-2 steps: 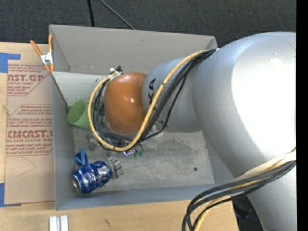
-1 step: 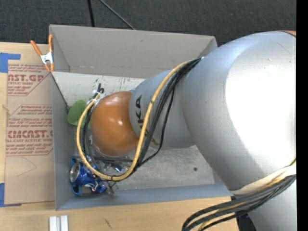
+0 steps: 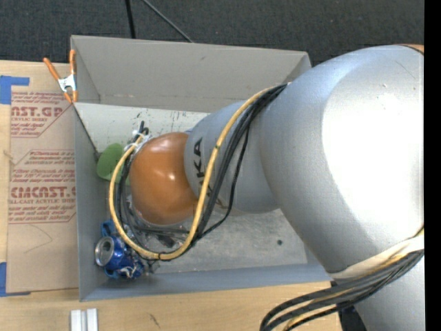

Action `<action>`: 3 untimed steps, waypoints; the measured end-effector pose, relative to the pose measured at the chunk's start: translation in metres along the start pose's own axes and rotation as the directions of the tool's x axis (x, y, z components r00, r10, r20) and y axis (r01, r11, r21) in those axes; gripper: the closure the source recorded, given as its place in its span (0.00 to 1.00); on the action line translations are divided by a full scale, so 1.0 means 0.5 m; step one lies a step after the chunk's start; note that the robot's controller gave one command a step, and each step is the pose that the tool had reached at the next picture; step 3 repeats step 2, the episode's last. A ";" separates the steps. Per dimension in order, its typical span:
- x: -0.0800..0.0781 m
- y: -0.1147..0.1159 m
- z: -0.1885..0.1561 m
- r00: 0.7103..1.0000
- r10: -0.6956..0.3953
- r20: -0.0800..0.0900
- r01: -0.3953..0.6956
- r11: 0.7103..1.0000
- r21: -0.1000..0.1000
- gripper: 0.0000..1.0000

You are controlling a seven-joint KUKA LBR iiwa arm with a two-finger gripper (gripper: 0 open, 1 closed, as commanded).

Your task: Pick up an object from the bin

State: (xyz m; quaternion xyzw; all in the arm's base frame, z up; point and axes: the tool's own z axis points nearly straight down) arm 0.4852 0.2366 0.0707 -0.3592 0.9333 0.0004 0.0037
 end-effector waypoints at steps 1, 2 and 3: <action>0.004 -0.029 -0.233 1.000 0.030 0.003 -0.030 1.000 0.001 1.00; -0.028 -0.087 -0.433 1.000 0.028 0.006 -0.028 1.000 0.003 1.00; -0.028 -0.087 -0.433 1.000 0.028 0.006 -0.028 1.000 0.003 1.00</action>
Offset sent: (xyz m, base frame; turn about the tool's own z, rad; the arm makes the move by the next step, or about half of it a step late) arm 0.0055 -0.0132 0.1118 0.0280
